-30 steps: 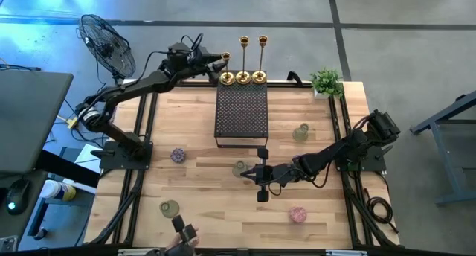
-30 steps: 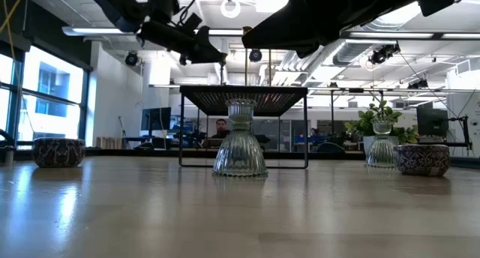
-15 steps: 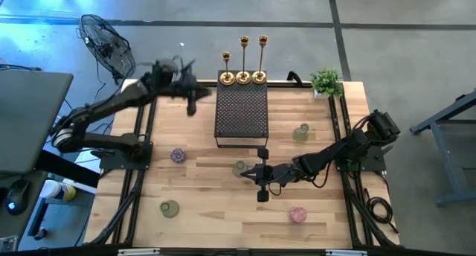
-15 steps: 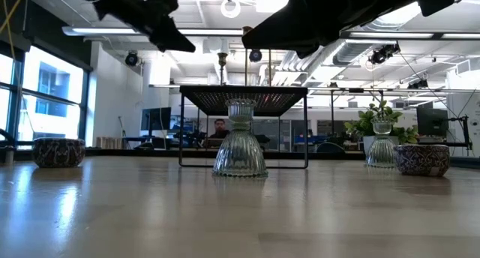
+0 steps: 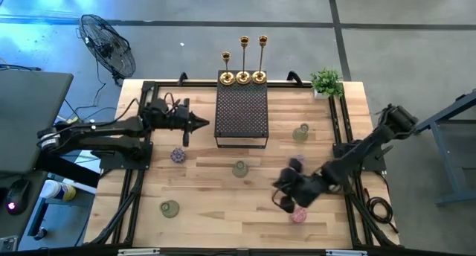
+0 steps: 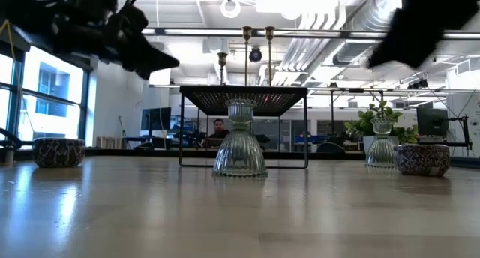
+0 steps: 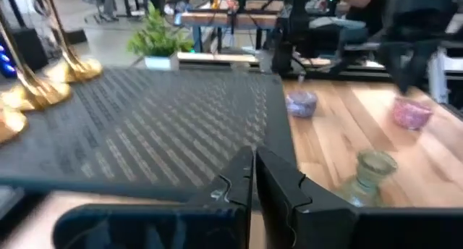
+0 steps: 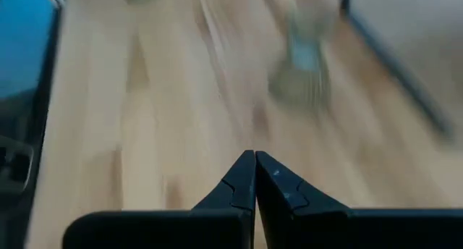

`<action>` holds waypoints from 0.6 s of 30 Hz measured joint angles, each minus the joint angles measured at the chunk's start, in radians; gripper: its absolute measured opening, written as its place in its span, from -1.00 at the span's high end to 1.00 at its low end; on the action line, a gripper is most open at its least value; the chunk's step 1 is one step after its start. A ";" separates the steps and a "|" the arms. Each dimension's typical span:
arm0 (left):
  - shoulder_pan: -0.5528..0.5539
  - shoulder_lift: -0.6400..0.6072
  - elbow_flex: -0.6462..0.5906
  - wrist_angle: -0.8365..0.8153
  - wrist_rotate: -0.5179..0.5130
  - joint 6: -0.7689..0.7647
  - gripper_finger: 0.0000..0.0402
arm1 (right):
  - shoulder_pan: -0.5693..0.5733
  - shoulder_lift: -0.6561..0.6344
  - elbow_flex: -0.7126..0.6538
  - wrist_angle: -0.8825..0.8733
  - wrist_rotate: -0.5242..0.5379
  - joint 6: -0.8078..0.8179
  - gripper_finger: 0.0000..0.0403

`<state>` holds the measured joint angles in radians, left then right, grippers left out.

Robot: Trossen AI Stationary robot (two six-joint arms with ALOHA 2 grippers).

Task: Pick & Place candle stick holders
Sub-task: Put the red scented candle on the shelf

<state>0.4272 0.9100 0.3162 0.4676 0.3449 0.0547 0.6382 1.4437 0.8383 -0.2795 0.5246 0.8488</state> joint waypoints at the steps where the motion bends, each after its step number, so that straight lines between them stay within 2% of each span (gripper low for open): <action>1: -0.006 0.000 -0.019 0.014 -0.006 -0.007 0.93 | 0.026 -0.010 0.000 -0.075 0.000 0.107 1.00; 5: -0.030 0.000 -0.043 0.044 -0.060 -0.021 0.93 | 0.126 -0.039 0.000 -0.376 -0.010 0.565 0.92; 9: -0.038 0.001 -0.045 0.049 -0.064 -0.036 0.93 | 0.188 -0.043 -0.001 -0.597 -0.019 0.828 0.66; 12: -0.037 0.002 -0.045 0.047 -0.044 -0.036 0.93 | 0.187 -0.043 -0.002 -0.700 -0.022 0.921 0.38; 18: -0.037 0.002 -0.045 0.047 -0.020 -0.035 0.93 | 0.099 -0.043 -0.002 -0.752 -0.025 0.918 -0.27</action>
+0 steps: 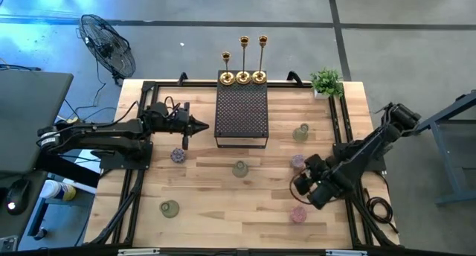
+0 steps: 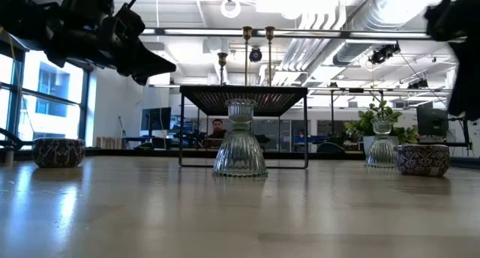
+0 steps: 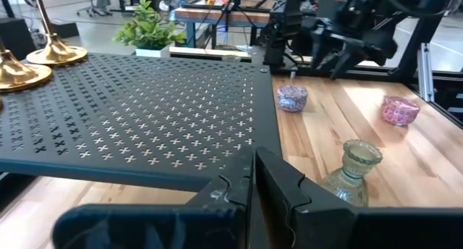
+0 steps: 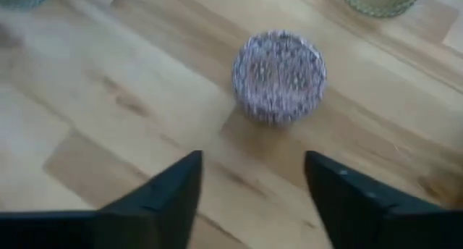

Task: Pick & Place candle stick holders
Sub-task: Put the red scented candle on the shelf

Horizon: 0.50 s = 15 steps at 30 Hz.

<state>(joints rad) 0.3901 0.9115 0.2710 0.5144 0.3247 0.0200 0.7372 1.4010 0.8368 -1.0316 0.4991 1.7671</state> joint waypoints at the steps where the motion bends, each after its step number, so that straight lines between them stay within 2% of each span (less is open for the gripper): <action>1: 0.000 0.000 0.000 0.000 0.002 0.000 0.93 | -0.024 0.000 0.000 0.003 -0.005 -0.023 -0.36; 5: 0.000 0.000 0.000 -0.016 0.001 0.008 0.93 | -0.113 0.000 0.000 0.019 -0.035 -0.155 -0.56; 15: 0.000 0.001 0.000 -0.046 0.001 0.024 0.93 | -0.199 0.000 0.000 0.075 -0.038 -0.367 -0.59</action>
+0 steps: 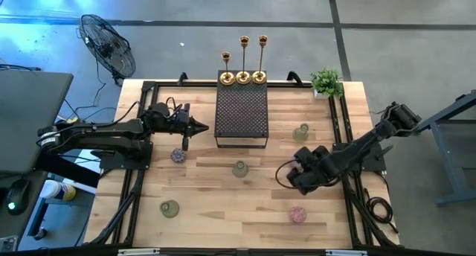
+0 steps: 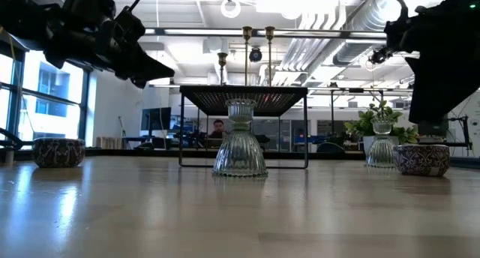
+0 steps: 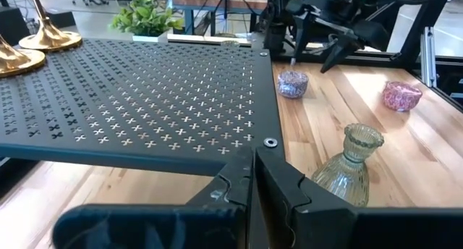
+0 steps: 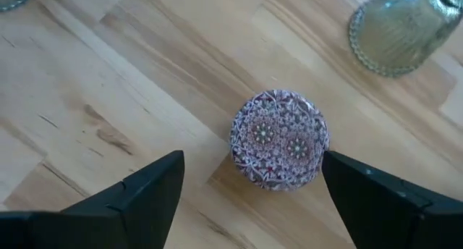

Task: Pick & Place candle stick holders
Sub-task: Put the red scented candle on the shelf

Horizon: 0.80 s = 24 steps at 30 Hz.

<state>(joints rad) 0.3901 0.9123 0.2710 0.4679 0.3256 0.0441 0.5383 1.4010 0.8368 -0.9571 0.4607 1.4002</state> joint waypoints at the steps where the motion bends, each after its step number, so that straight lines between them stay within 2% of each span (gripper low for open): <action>1: 0.000 0.000 0.000 0.000 0.000 0.000 0.93 | -0.002 0.000 0.000 0.004 -0.006 -0.013 -0.59; 7: 0.000 0.000 0.000 0.000 0.000 0.000 0.93 | -0.009 0.000 0.000 0.008 -0.059 0.036 -0.59; 11: 0.000 0.000 0.000 0.000 0.000 0.000 0.93 | -0.009 0.000 0.000 0.007 -0.084 0.036 -0.74; 16: 0.000 0.001 0.000 0.000 0.000 0.000 0.93 | -0.017 0.000 0.000 -0.018 -0.038 0.078 -0.95; 20: 0.000 0.001 0.000 -0.007 0.000 0.000 0.93 | -0.016 0.007 -0.012 -0.011 0.017 0.067 -0.97; 24: 0.000 0.002 0.000 -0.018 -0.001 0.000 0.93 | -0.017 0.008 -0.083 0.071 0.044 0.058 -0.96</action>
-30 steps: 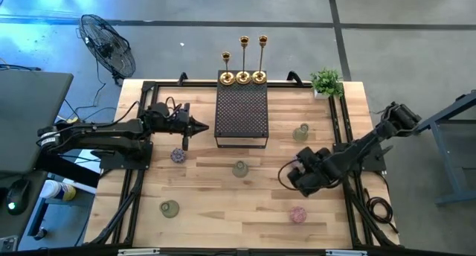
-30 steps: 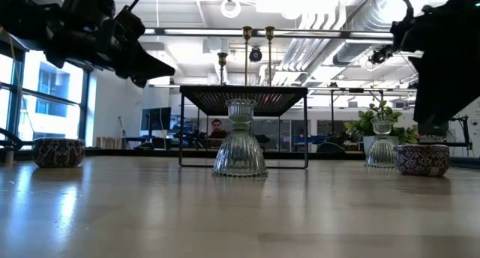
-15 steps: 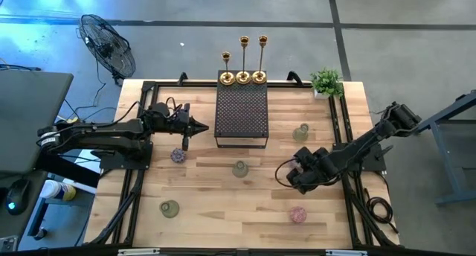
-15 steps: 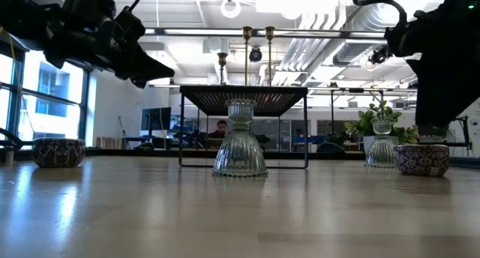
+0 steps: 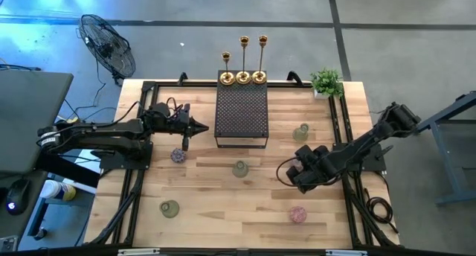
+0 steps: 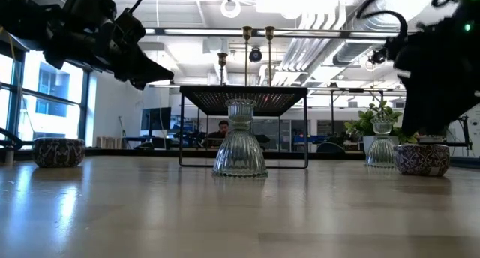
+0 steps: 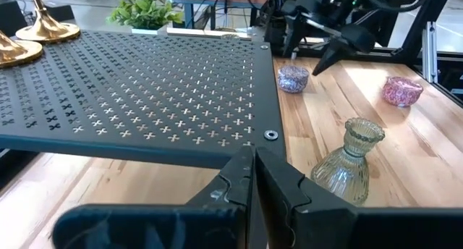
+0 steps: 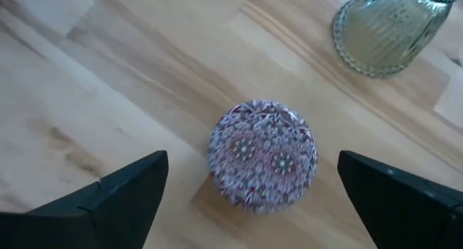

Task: Pick & Place candle stick holders
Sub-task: Put the red scented candle on the shelf

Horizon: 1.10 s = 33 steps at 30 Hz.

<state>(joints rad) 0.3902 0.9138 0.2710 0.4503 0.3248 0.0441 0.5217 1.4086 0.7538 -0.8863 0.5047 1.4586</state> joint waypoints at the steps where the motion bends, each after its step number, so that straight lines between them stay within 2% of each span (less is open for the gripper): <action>1: 0.000 0.000 0.000 -0.001 0.000 0.000 0.93 | 0.000 0.000 -0.020 0.026 0.005 0.000 -0.96; 6: 0.000 0.000 0.000 -0.004 0.000 0.000 0.93 | 0.012 0.000 -0.077 0.137 0.040 -0.032 -0.96; 15: 0.000 0.000 0.000 -0.004 0.000 0.000 0.93 | 0.014 0.000 -0.107 0.143 0.056 -0.039 -0.96; 21: 0.000 0.000 0.000 -0.005 0.000 0.000 0.93 | 0.014 0.000 -0.156 0.228 0.049 -0.039 -0.93; 33: 0.000 0.000 0.001 -0.005 0.000 0.000 0.93 | 0.013 0.000 -0.175 0.282 0.048 -0.057 -0.50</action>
<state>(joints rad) 0.3901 0.9142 0.2718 0.4454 0.3244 0.0436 0.5350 1.4090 0.5785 -0.6041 0.5522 1.4017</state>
